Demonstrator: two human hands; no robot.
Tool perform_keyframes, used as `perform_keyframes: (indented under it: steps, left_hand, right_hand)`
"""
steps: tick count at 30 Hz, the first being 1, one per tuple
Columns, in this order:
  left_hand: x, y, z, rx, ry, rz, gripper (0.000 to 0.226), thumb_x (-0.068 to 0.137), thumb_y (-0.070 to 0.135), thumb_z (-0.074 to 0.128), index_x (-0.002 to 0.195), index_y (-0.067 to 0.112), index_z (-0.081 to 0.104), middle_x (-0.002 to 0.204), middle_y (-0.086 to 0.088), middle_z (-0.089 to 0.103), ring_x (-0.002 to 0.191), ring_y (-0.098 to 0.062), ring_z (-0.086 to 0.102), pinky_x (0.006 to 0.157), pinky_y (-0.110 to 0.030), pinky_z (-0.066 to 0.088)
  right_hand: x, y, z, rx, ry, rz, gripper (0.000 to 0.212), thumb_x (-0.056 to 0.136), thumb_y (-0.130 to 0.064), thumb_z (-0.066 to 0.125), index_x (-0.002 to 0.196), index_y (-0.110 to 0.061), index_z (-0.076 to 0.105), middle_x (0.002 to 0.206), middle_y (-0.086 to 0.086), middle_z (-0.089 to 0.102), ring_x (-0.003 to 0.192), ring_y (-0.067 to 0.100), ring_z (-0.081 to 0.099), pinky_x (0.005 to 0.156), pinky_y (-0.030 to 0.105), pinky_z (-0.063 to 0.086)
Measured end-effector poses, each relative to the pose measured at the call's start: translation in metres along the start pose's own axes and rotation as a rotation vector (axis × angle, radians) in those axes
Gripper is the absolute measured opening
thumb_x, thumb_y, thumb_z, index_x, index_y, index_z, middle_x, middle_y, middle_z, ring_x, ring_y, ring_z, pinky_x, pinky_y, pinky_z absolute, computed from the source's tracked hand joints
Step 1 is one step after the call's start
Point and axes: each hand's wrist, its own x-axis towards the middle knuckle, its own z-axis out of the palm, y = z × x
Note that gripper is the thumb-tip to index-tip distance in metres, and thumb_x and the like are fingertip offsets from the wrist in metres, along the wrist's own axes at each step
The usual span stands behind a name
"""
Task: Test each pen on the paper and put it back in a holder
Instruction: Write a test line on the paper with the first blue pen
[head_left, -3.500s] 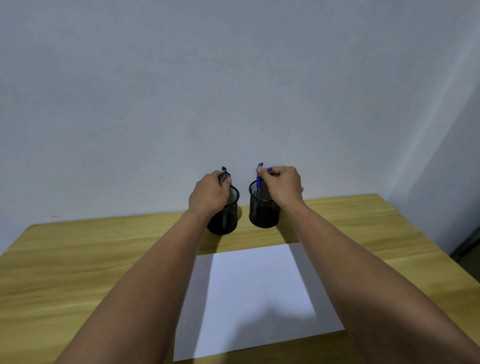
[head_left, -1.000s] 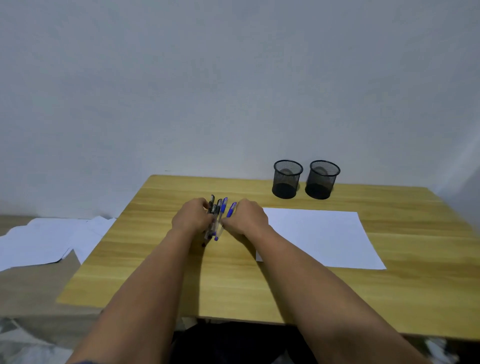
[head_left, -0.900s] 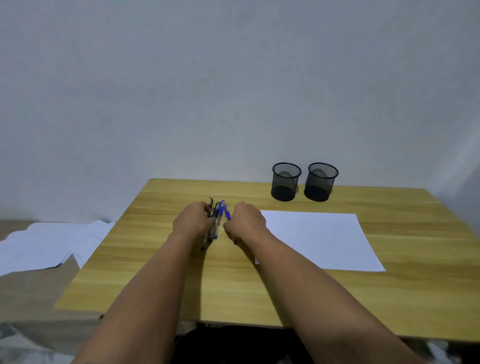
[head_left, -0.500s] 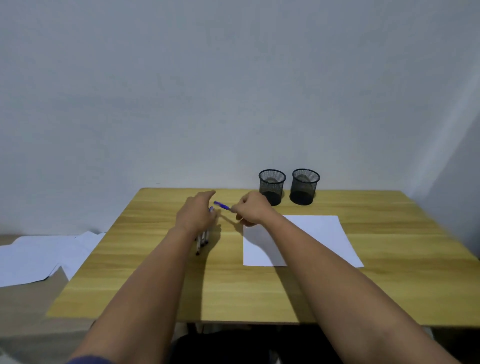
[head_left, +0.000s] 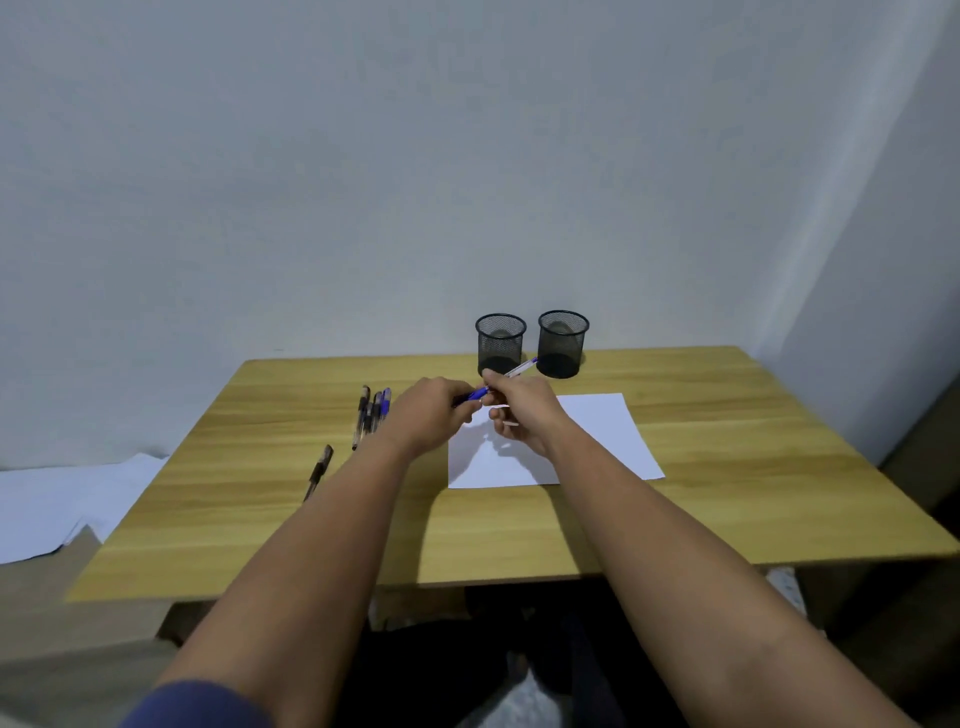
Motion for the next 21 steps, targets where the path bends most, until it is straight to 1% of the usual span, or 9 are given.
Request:
perform_keyframes:
  steps: [2, 3, 6, 10, 13, 16, 17, 19, 21]
  left_hand:
    - [-0.002, 0.009, 0.002, -0.055, -0.040, -0.018, 0.028, 0.104, 0.037, 0.049, 0.089, 0.022, 0.068, 0.074, 0.010, 0.070, 0.065, -0.002, 0.058, 0.061, -0.030, 0.042]
    - [-0.003, 0.013, 0.003, -0.092, -0.052, -0.035, 0.034, 0.105, 0.038, 0.045, 0.089, 0.019, 0.068, 0.075, 0.009, 0.072, 0.067, -0.003, 0.059, 0.063, -0.031, 0.043]
    - [-0.008, 0.020, 0.007, -0.173, -0.040, -0.070, 0.044, 0.108, 0.039, 0.038, 0.086, 0.010, 0.063, 0.075, 0.000, 0.073, 0.071, -0.015, 0.062, 0.070, -0.039, 0.047]
    - [-0.009, 0.033, 0.013, -0.197, -0.031, -0.095, 0.047, 0.109, 0.037, 0.033, 0.089, 0.003, 0.059, 0.081, -0.015, 0.068, 0.080, -0.033, 0.062, 0.075, -0.050, 0.047]
    - [-0.004, 0.049, 0.017, -0.235, -0.010, -0.116, 0.049, 0.109, 0.037, 0.032, 0.090, 0.000, 0.057, 0.085, -0.019, 0.067, 0.082, -0.036, 0.064, 0.073, -0.049, 0.048]
    - [-0.001, 0.053, 0.016, -0.282, -0.029, -0.150, 0.051, 0.109, 0.040, 0.032, 0.087, -0.001, 0.053, 0.085, -0.018, 0.067, 0.074, -0.028, 0.067, 0.068, -0.040, 0.047]
    - [-0.004, 0.049, 0.016, -0.260, -0.071, -0.140, 0.050, 0.108, 0.041, 0.033, 0.084, 0.002, 0.052, 0.084, -0.017, 0.066, 0.072, -0.027, 0.066, 0.068, -0.038, 0.046]
    - [-0.017, 0.030, 0.018, -0.089, -0.126, -0.101, 0.048, 0.108, 0.043, 0.033, 0.079, 0.008, 0.049, 0.080, -0.011, 0.063, 0.075, -0.028, 0.059, 0.070, -0.040, 0.044]
    - [-0.029, 0.007, 0.022, 0.111, -0.041, -0.110, 0.044, 0.107, 0.045, 0.034, 0.076, 0.016, 0.047, 0.078, -0.005, 0.060, 0.076, -0.029, 0.055, 0.066, -0.040, 0.042]
  right_hand:
    - [0.000, 0.001, -0.001, 0.057, 0.054, -0.008, 0.027, 0.105, -0.034, 0.065, 0.092, -0.011, 0.073, 0.066, -0.003, 0.061, 0.050, 0.009, 0.051, 0.049, 0.021, 0.042]
    - [0.000, 0.001, -0.002, 0.085, 0.074, -0.011, 0.029, 0.107, -0.034, 0.063, 0.091, -0.012, 0.072, 0.064, -0.004, 0.058, 0.047, 0.009, 0.048, 0.048, 0.021, 0.040]
    - [0.002, 0.002, 0.000, 0.128, 0.124, -0.017, 0.033, 0.109, -0.033, 0.057, 0.085, -0.013, 0.067, 0.060, -0.003, 0.051, 0.044, 0.009, 0.039, 0.046, 0.021, 0.034]
    - [0.011, -0.001, 0.002, 0.122, 0.209, 0.000, 0.035, 0.110, -0.029, 0.052, 0.080, -0.012, 0.061, 0.064, 0.001, 0.045, 0.047, 0.013, 0.033, 0.045, 0.025, 0.029]
    - [0.016, -0.012, 0.003, 0.099, 0.250, 0.018, 0.033, 0.109, -0.025, 0.049, 0.080, -0.013, 0.058, 0.064, 0.002, 0.043, 0.046, 0.014, 0.030, 0.043, 0.023, 0.026]
    - [0.025, -0.025, -0.011, 0.181, 0.355, 0.036, 0.022, 0.105, -0.016, 0.046, 0.087, -0.011, 0.058, 0.066, 0.003, 0.043, 0.044, 0.015, 0.029, 0.040, 0.017, 0.024]
    - [0.029, -0.031, -0.026, 0.247, 0.428, 0.041, 0.018, 0.103, -0.012, 0.045, 0.089, -0.012, 0.057, 0.067, 0.003, 0.042, 0.046, 0.016, 0.028, 0.038, 0.013, 0.023]
    - [0.033, -0.044, -0.065, 0.260, 0.556, 0.029, 0.018, 0.099, -0.010, 0.046, 0.084, -0.013, 0.055, 0.066, 0.004, 0.043, 0.045, 0.017, 0.030, 0.038, 0.011, 0.024]
    - [0.033, -0.056, -0.095, 0.159, 0.595, -0.038, 0.023, 0.100, -0.017, 0.052, 0.079, -0.013, 0.059, 0.063, 0.003, 0.048, 0.035, 0.015, 0.034, 0.040, 0.017, 0.027]
